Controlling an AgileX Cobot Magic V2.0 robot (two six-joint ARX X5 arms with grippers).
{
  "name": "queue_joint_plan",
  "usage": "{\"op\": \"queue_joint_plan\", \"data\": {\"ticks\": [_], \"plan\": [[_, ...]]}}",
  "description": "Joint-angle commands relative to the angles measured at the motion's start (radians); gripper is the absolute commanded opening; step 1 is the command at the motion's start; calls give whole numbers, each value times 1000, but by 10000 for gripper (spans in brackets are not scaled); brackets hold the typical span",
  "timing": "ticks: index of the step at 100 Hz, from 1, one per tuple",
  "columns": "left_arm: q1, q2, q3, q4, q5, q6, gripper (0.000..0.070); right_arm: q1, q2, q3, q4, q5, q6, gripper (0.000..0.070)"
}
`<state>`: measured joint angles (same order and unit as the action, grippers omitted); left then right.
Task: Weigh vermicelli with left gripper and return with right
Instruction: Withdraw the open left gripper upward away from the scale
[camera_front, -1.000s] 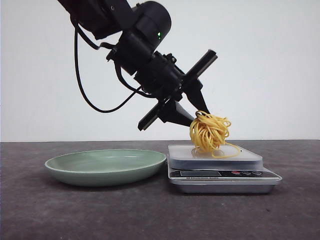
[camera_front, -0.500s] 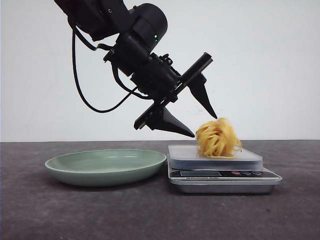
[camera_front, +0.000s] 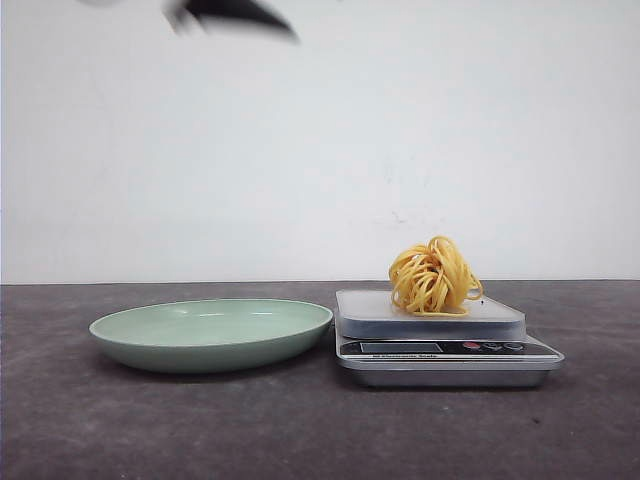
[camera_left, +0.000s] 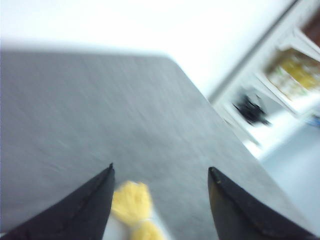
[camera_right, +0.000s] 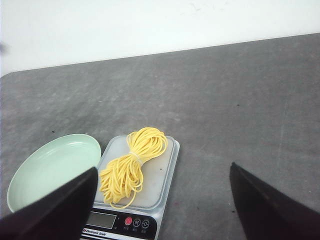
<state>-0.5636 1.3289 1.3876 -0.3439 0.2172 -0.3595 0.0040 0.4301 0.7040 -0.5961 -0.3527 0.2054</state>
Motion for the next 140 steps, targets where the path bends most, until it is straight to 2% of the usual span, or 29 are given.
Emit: {"op": "queue_joint_plan", "data": {"ticks": [1,16,37,43,58,69,75,90,101,121,140], "plan": [[-6,-91,13,-83,-69,138,349,1,5,16,3,-24,-14,534],[-6,-324,12,-290,-175,207,349,1,5,16,15,-104,-28,534],[-6,-589,12,-579,-351,212,348,1,5,16,14,-111,-28,533],[-6,-657,10,-655,-382,203,348,1,5,16,12,-111,-28,534],[-6,-838,-24,-784,-431,124,346,2,5,16,19,-112,-26,534],[-5,-988,-103,-815,-478,63,299,2,6,16,17,-119,-17,534],[-4,-1071,-163,-827,-484,23,296,2,5,16,11,-119,-18,534],[3,-1238,-334,-869,-478,-68,296,2,6,16,13,-118,-14,534],[16,-1302,-448,-875,-435,-100,296,9,25,16,34,-118,-3,534],[29,-1315,-573,-795,-376,-101,298,66,149,22,95,-104,31,534],[29,-1315,-593,-733,-366,-77,297,185,393,105,101,-29,66,534]]}}
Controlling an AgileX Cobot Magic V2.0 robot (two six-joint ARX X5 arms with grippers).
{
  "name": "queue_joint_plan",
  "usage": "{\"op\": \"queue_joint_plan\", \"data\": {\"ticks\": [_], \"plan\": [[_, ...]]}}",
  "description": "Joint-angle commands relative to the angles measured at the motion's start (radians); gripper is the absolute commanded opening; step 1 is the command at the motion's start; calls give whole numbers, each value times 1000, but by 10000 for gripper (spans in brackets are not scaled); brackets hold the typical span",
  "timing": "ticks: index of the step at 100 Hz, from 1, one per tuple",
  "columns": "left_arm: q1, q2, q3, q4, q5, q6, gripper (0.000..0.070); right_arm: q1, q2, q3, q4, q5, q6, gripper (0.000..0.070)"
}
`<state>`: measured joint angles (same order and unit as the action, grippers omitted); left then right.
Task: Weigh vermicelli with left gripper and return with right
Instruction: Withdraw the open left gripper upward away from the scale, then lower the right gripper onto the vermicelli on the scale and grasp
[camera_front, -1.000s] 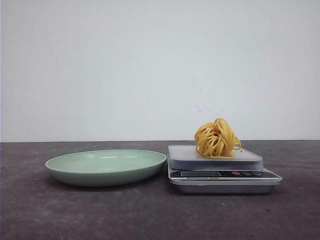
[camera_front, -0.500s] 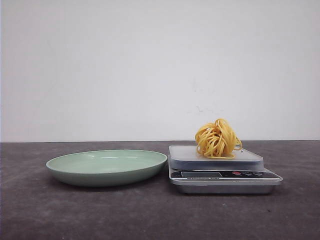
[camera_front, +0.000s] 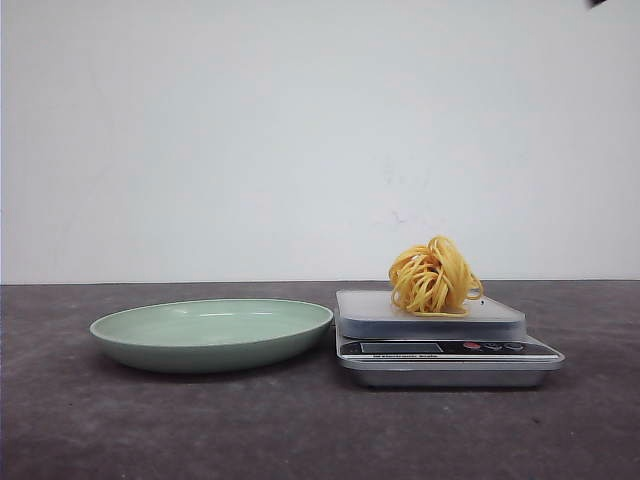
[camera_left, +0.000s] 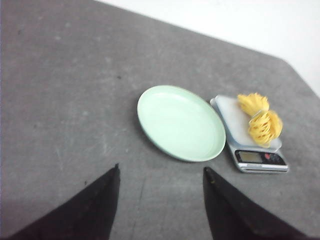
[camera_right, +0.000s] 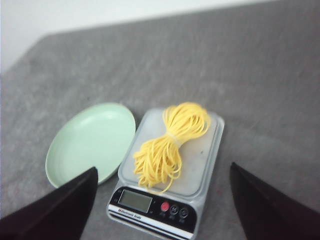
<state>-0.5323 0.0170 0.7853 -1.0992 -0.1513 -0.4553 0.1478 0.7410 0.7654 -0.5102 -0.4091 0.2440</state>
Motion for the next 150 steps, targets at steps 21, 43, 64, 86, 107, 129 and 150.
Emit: {"op": "queue_joint_plan", "data": {"ticks": [21,43,64,86,107,129,150], "plan": [[-3,-3,9,13,3,27,298,186,375,194,15,118,44,534],[-3,-3,9,13,3,27,298,256,648,356,-24,181,64,534],[-3,-3,9,14,2,37,298,257,844,469,-96,186,63,534],[-3,-3,9,13,2,47,298,257,954,487,-91,230,55,533],[-3,-3,9,14,2,53,298,264,1011,487,-66,230,51,534],[-3,-3,9,13,2,55,298,270,1012,487,-42,225,59,158],[-3,-3,9,-7,2,56,298,269,1011,487,-44,225,63,4]]}}
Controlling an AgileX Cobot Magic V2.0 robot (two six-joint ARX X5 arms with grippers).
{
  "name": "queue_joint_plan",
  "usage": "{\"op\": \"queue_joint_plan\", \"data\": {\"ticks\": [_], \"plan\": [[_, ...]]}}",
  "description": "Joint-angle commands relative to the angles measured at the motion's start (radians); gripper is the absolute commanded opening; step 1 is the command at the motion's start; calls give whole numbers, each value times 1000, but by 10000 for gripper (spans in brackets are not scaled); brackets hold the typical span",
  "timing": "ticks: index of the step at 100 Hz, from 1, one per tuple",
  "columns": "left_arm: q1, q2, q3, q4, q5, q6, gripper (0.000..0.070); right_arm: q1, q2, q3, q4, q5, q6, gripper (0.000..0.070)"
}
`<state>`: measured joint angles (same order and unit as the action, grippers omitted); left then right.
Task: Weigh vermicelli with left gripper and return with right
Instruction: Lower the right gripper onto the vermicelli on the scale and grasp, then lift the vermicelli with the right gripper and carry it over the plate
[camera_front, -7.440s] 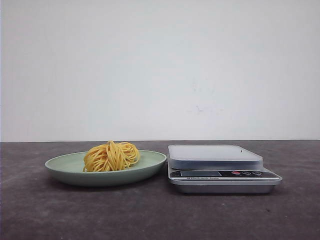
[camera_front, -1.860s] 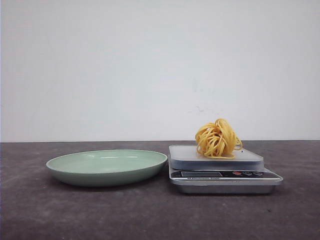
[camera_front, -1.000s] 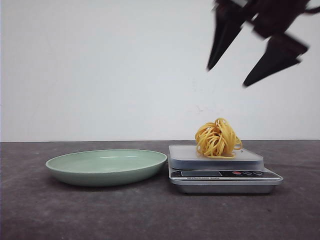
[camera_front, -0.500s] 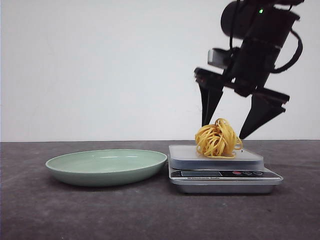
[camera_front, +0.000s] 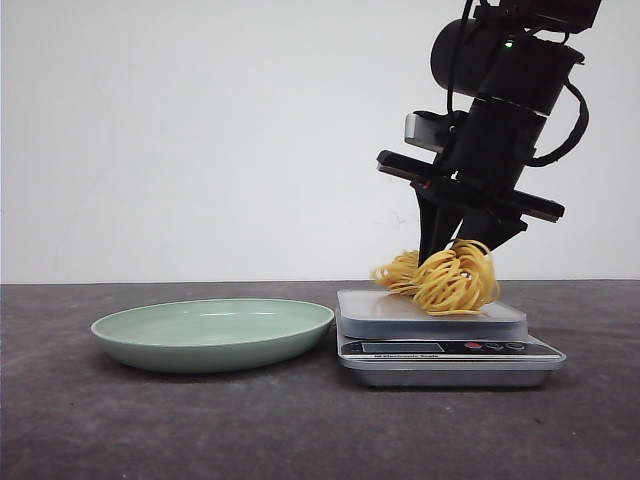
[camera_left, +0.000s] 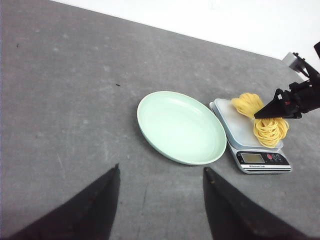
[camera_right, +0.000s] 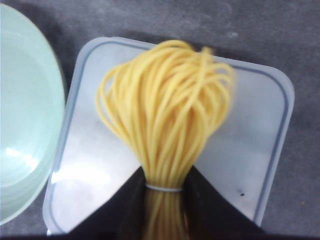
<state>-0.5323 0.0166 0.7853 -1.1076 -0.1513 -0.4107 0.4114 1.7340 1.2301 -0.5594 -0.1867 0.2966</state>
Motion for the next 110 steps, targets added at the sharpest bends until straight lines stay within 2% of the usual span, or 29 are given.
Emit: {"op": "queue_joint_plan", "data": {"ticks": [1,27,46,53,59,77,96,110], "plan": [[-3,-2,9,0,2,11,298,5,18,22,5,3,11,4],[-3,-2,9,-3,3,16,298,5,-29,39,22,5,18,4],[-3,-2,9,0,2,16,298,23,-163,42,76,0,30,4],[-3,-2,9,4,2,17,298,42,-218,42,94,-27,30,4],[-3,-2,9,7,2,17,298,71,-259,42,106,-50,30,4],[-3,-2,9,7,2,17,298,214,-341,42,186,-51,42,4],[-3,-2,9,1,2,17,298,349,-306,42,335,-39,116,4],[-3,-2,9,1,2,17,298,392,-217,42,436,-10,184,4]]}}
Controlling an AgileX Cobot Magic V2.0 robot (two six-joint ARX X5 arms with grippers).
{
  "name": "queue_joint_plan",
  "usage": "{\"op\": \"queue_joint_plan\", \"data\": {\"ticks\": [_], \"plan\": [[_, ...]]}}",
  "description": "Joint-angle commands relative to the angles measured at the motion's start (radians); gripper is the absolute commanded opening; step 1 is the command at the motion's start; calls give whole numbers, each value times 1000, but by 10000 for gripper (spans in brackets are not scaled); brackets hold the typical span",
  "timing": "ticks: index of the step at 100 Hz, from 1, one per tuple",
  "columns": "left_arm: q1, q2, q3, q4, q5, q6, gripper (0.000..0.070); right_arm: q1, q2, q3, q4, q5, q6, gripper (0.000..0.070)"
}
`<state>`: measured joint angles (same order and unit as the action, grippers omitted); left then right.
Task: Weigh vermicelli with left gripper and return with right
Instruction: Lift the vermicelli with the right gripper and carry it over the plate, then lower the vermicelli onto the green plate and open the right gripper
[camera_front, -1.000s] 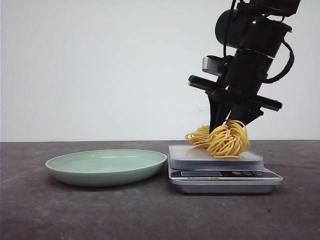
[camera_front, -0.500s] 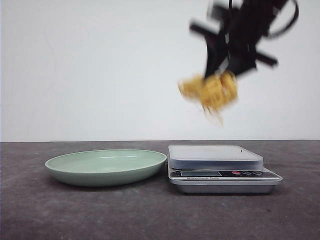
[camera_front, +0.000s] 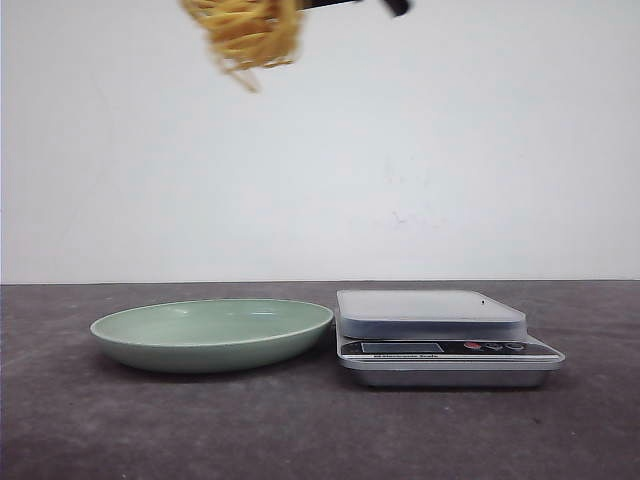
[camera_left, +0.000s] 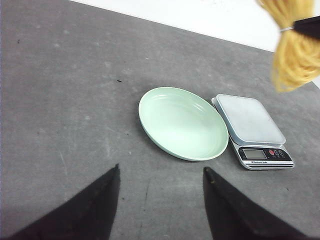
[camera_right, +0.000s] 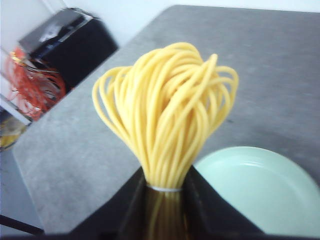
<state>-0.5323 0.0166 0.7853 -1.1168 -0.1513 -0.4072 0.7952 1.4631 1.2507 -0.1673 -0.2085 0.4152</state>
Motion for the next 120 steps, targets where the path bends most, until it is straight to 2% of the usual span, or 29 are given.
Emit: {"op": "queue_joint_plan", "data": {"ticks": [1,19,40,72,108,113,120], "plan": [[-3,-2,9,10,2,14,298,8,60,21,51,12,71,4],[-3,-2,9,10,2,14,298,-15,195,21,120,2,201,4],[-3,-2,9,10,2,15,298,-61,327,21,122,-7,266,4],[-3,-2,9,10,-6,26,298,-62,431,21,106,-11,320,4],[-3,-2,9,10,-6,29,299,-57,452,21,100,-1,314,8],[-3,-2,9,10,-6,29,299,-57,452,21,100,-1,314,42],[-3,-2,9,10,-6,29,299,-57,452,21,100,-1,314,164]]}}
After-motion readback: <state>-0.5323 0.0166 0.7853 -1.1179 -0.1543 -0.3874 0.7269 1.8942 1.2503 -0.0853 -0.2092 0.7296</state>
